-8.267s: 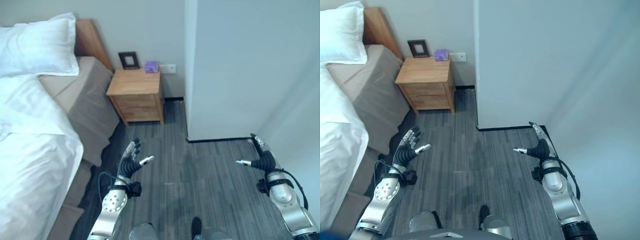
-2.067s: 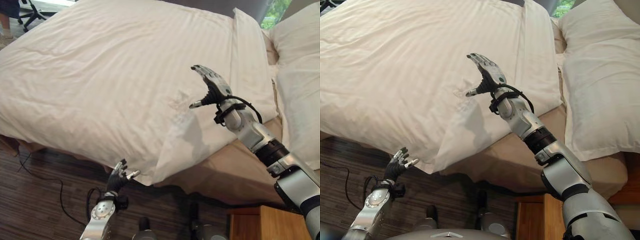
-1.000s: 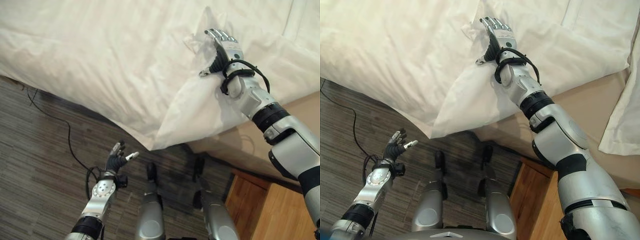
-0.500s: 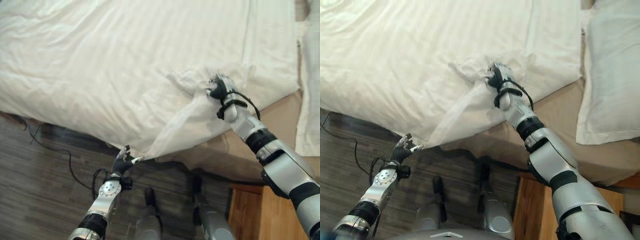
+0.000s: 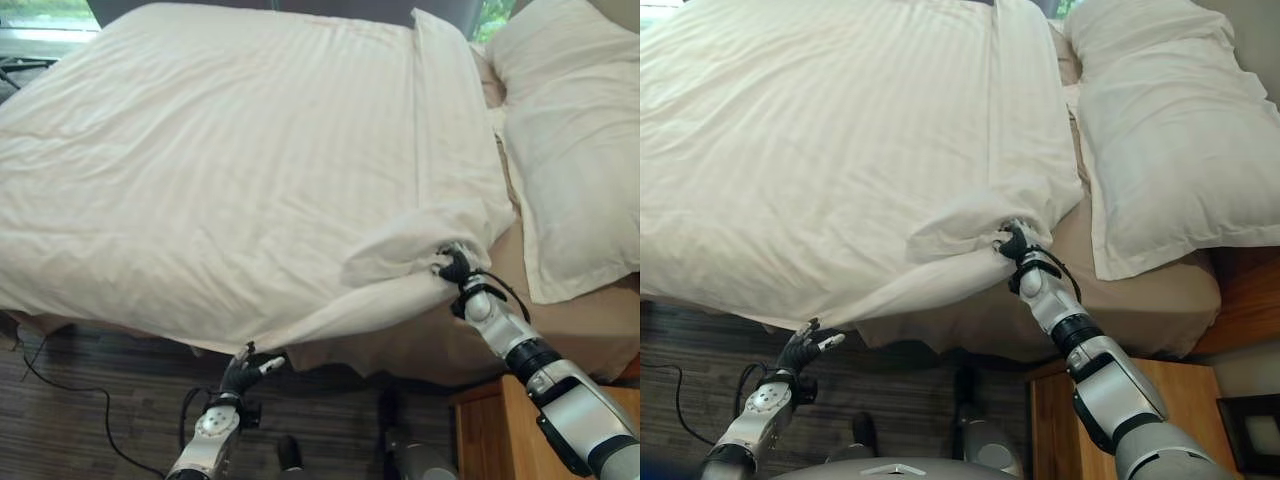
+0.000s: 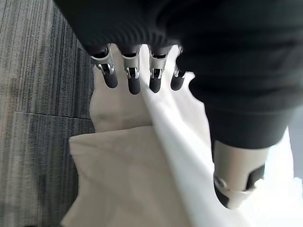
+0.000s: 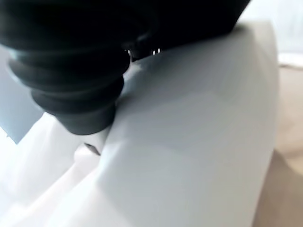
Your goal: Making the bed.
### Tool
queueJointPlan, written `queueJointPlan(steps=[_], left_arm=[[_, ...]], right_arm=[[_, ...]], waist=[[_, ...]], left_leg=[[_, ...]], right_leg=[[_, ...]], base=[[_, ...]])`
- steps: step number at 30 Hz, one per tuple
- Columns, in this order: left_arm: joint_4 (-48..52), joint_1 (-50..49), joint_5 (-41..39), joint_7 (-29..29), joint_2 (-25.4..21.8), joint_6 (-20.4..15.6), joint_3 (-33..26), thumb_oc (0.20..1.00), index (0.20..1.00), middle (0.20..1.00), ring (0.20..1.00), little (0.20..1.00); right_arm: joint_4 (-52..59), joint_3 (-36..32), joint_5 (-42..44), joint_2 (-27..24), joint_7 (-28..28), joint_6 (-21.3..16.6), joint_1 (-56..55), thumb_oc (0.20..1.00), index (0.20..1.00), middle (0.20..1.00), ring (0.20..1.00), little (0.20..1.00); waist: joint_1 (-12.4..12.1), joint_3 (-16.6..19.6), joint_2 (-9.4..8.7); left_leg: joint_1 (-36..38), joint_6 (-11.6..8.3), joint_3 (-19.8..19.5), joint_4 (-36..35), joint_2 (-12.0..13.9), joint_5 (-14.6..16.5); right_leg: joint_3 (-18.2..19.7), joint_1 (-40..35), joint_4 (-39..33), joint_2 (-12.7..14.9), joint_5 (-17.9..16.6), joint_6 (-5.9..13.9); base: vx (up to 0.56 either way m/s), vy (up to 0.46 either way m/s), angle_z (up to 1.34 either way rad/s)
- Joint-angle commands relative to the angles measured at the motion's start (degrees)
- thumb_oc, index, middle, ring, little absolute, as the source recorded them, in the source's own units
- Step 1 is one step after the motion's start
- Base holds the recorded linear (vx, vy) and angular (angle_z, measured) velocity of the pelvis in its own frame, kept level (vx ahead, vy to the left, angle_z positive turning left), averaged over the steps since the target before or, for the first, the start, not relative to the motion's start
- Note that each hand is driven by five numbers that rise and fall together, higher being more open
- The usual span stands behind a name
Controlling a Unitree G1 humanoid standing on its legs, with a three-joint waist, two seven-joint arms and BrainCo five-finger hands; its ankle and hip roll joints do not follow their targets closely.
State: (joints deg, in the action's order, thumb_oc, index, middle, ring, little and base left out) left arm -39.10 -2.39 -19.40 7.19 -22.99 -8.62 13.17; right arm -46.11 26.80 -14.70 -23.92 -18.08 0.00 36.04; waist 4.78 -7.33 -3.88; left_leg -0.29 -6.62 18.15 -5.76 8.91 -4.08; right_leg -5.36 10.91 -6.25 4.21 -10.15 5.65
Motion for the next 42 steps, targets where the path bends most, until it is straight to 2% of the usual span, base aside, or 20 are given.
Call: queueJointPlan(steps=[1, 2, 8, 11, 13, 14, 16, 17, 19, 21, 24, 31, 32, 33, 34, 35, 37, 38, 39, 42], left_arm=[[-1.3, 3.0, 1.2, -0.7, -1.4, -1.6, -0.2, 1.000, 1.000, 1.000, 1.000, 1.000], [-1.3, 3.1, 1.2, -0.7, -1.3, -1.6, -0.2, 1.000, 1.000, 1.000, 1.000, 1.000], [-2.9, 2.9, -0.1, -1.5, -1.0, -2.4, -0.5, 1.000, 1.000, 1.000, 1.000, 1.000], [-3.4, 3.1, -0.5, -1.5, -0.7, -2.4, -1.3, 1.000, 1.000, 1.000, 1.000, 1.000], [-4.4, 2.9, -0.7, -1.0, 0.1, -2.2, -2.7, 1.000, 1.000, 1.000, 1.000, 1.000], [-4.3, 2.9, -0.7, -1.0, 0.0, -2.2, -2.6, 1.000, 1.000, 1.000, 1.000, 1.000], [-5.5, 2.2, -0.9, -0.6, 1.4, -1.5, -4.7, 1.000, 1.000, 1.000, 1.000, 1.000], [-5.5, 2.2, -0.9, -0.6, 1.3, -1.5, -4.6, 1.000, 1.000, 1.000, 1.000, 1.000], [-6.4, 1.5, -0.6, -0.4, 2.6, -0.6, -6.7, 1.000, 1.000, 1.000, 1.000, 1.000], [-6.7, 1.4, -0.2, -0.2, 3.0, -0.4, -7.1, 1.000, 1.000, 1.000, 1.000, 1.000], [-7.4, 1.5, 0.9, 0.5, 4.7, 0.5, -7.9, 1.000, 1.000, 1.000, 1.000, 1.000], [-7.3, 1.4, 1.1, 0.6, 5.2, 0.7, -8.0, 1.000, 1.000, 1.000, 1.000, 1.000], [-7.3, 1.2, 1.2, 0.7, 5.7, 1.0, -8.0, 1.000, 1.000, 1.000, 1.000, 1.000], [-8.2, 1.4, 2.2, 0.5, 6.8, 1.7, -7.2, 1.000, 1.000, 1.000, 1.000, 1.000], [-9.0, 1.6, 2.7, 0.5, 7.5, 1.9, -6.4, 1.000, 1.000, 1.000, 1.000, 1.000], [-10.6, 2.1, 2.7, 0.2, 8.0, 2.0, -5.3, 1.000, 1.000, 1.000, 1.000, 1.000], [-11.1, 2.3, 2.9, -0.1, 7.9, 2.1, -4.6, 1.000, 1.000, 1.000, 1.000, 1.000], [-11.7, 2.3, 2.9, -0.8, 7.7, 2.0, -3.2, 1.000, 1.000, 1.000, 1.000, 1.000], [-11.7, 2.4, 2.9, -0.8, 7.7, 2.0, -3.3, 1.000, 1.000, 1.000, 1.000, 1.000], [-10.2, 1.2, 3.1, -1.9, 6.7, 1.6, -1.7, 1.000, 1.000, 1.000, 1.000, 1.000]], right_arm=[[-3.3, -4.4, 2.5, -6.5, -2.3, 0.1, 8.3, 0.200, 0.200, 0.200, 0.200, 0.200], [-3.3, -4.4, 2.5, -6.5, -2.3, 0.0, 8.4, 0.200, 0.200, 0.200, 0.200, 0.200], [-9.1, -4.6, 4.1, -14.7, -1.7, -0.1, 13.0, 0.200, 0.200, 0.200, 0.200, 0.200], [-9.8, -5.5, 4.9, -15.4, -1.9, -0.2, 12.1, 0.200, 0.200, 0.200, 0.200, 0.200], [-6.6, -8.3, 6.1, -16.2, -1.8, -0.3, 7.2, 0.200, 0.200, 0.200, 0.200, 0.200], [-6.5, -8.4, 6.0, -16.2, -1.8, -0.2, 6.9, 0.200, 0.200, 0.200, 0.200, 0.200], [1.1, -12.5, 5.3, -15.5, -1.6, -0.4, -3.0, 0.200, 0.200, 0.200, 0.200, 0.200], [1.4, -12.7, 5.2, -15.5, -1.6, -0.3, -3.3, 0.200, 0.200, 0.200, 0.200, 0.200], [9.7, -17.8, 3.2, -15.5, -0.4, 0.0, -15.2, 0.200, 0.200, 0.200, 0.200, 0.200], [12.4, -19.6, 2.4, -15.2, -0.1, 0.0, -19.1, 0.200, 0.200, 0.200, 0.200, 0.200], [17.4, -24.2, 1.4, -11.8, 0.8, 0.2, -31.1, 0.200, 0.200, 0.200, 0.200, 0.200], [18.5, -25.2, 1.1, -11.0, 1.0, 0.3, -33.5, 0.200, 0.200, 0.200, 0.200, 0.200], [19.3, -26.2, 0.7, -9.2, 1.3, 0.2, -37.6, 0.200, 0.200, 0.200, 0.200, 0.200], [16.6, -25.7, 0.3, -6.6, 1.0, 0.5, -39.9, 1.000, 1.000, 1.000, 1.000, 1.000], [13.3, -24.8, -0.7, -5.8, 0.4, 1.1, -39.8, 1.000, 1.000, 1.000, 1.000, 1.000], [0.6, -23.0, -1.2, -4.1, -1.8, 2.7, -37.3, 1.000, 1.000, 1.000, 1.000, 1.000], [-7.6, -21.8, -1.6, -3.5, -3.0, 3.5, -35.0, 1.000, 1.000, 1.000, 1.000, 1.000], [-19.4, -20.2, -2.4, -4.9, -3.5, 4.8, -30.7, 1.000, 1.000, 1.000, 1.000, 1.000], [-19.5, -20.2, -2.4, -4.9, -3.5, 4.8, -30.6, 1.000, 1.000, 1.000, 1.000, 1.000], [-31.1, -20.4, -0.5, -7.1, -2.4, 5.6, -26.6, 1.000, 1.000, 1.000, 1.000, 1.000]], waist=[[0.6, -2.9, -0.03], [0.6, -3.0, 0.00], [2.7, -3.2, 1.08], [3.2, -3.2, 1.38], [4.4, -2.8, 1.56], [4.3, -2.8, 1.55], [5.7, -2.3, 1.77], [5.6, -2.3, 1.75], [7.0, -1.8, 1.80], [7.3, -1.4, 1.71], [8.6, -0.7, 1.84], [8.9, -0.4, 1.92], [9.6, -0.4, 1.98], [10.1, -0.4, 2.07], [10.2, -0.4, 2.09], [9.8, -0.5, 2.28], [9.1, -0.5, 2.21], [8.0, -0.8, 2.02], [8.0, -0.7, 1.99], [5.9, -1.0, 1.52]], left_leg=[[1.3, 2.59, 1.7, 0.8, -0.9, 6.2], [1.3, 2.58, 1.7, 0.8, -0.9, 6.2], [2.4, 1.80, 4.2, 0.8, 0.2, 5.8], [2.9, 1.53, 4.8, 0.8, 0.7, 5.7], [3.6, 1.24, 5.5, 0.8, 1.4, 5.7], [3.7, 1.22, 5.5, 0.8, 1.4, 5.7], [4.4, 1.03, 6.1, 0.8, 2.1, 5.7], [4.4, 1.01, 6.1, 0.8, 2.1, 5.7], [5.4, 0.80, 6.5, 0.8, 2.7, 6.0], [5.5, 0.71, 6.7, 0.8, 2.8, 5.9], [6.5, 0.46, 7.2, 0.8, 3.5, 6.1], [6.6, 0.38, 7.3, 0.8, 3.6, 6.1], [6.9, 0.26, 7.5, 0.9, 3.8, 6.1], [7.3, 0.08, 7.5, 0.9, 4.1, 6.4], [7.5, 0.04, 7.4, 1.0, 4.2, 6.5], [7.7, 0.01, 7.1, 0.9, 4.2, 6.5], [7.7, 0.00, 6.9, 0.8, 4.2, 6.4], [7.9, -0.03, 6.2, 0.9, 4.2, 6.5], [7.7, -0.03, 6.3, 0.8, 4.2, 6.3], [7.7, 0.01, 5.1, 0.9, 4.1, 6.4]], right_leg=[[3.0, -2.7, 1.2, 7.0, 6.9, 3.38], [3.0, -2.7, 1.2, 6.9, 6.9, 3.38], [4.2, -2.3, 1.2, 6.1, 7.1, 3.22], [4.4, -2.5, 1.2, 5.8, 7.3, 3.14], [4.5, -2.9, 1.2, 5.1, 7.7, 2.95], [4.5, -3.0, 1.2, 5.1, 7.7, 2.93], [4.5, -3.5, 1.2, 4.5, 8.1, 2.70], [4.5, -3.5, 1.2, 4.5, 8.1, 2.69], [4.6, -4.4, 1.2, 3.9, 8.8, 2.43], [4.7, -4.3, 1.2, 3.7, 8.8, 2.26], [4.7, -5.2, 1.2, 3.0, 9.6, 1.92], [4.8, -5.2, 1.2, 2.8, 9.7, 1.85], [4.8, -5.6, 1.2, 2.6, 10.0, 1.73], [4.7, -6.1, 1.2, 2.4, 10.4, 1.60], [4.6, -6.5, 1.2, 2.3, 10.6, 1.47], [4.4, -6.9, 1.2, 2.2, 10.9, 1.35], [4.1, -7.1, 1.2, 2.2, 10.8, 1.24], [3.5, -7.9, 1.2, 2.5, 10.9, 1.33], [3.6, -7.7, 1.2, 2.5, 10.8, 1.29], [2.4, -8.6, 1.2, 2.9, 11.0, 1.44]], base=[[-0.01, -0.028, -0.28], [-0.01, -0.051, -0.21], [-0.01, -0.043, -0.08], [0.01, -0.034, -0.10], [0.04, -0.059, -0.15], [0.04, -0.052, -0.09], [0.04, -0.048, -0.10], [0.05, -0.049, -0.04], [0.05, -0.051, 0.01], [0.03, -0.039, -0.11], [0.05, -0.057, -0.07], [0.00, -0.011, -0.09], [0.02, -0.055, 0.03], [0.02, -0.074, 0.08], [0.00, -0.068, 0.10], [-0.01, -0.047, 0.06], [0.00, -0.035, -0.06], [0.00, 0.000, 0.00], [0.00, 0.000, 0.00], [-0.01, -0.012, 0.08]])
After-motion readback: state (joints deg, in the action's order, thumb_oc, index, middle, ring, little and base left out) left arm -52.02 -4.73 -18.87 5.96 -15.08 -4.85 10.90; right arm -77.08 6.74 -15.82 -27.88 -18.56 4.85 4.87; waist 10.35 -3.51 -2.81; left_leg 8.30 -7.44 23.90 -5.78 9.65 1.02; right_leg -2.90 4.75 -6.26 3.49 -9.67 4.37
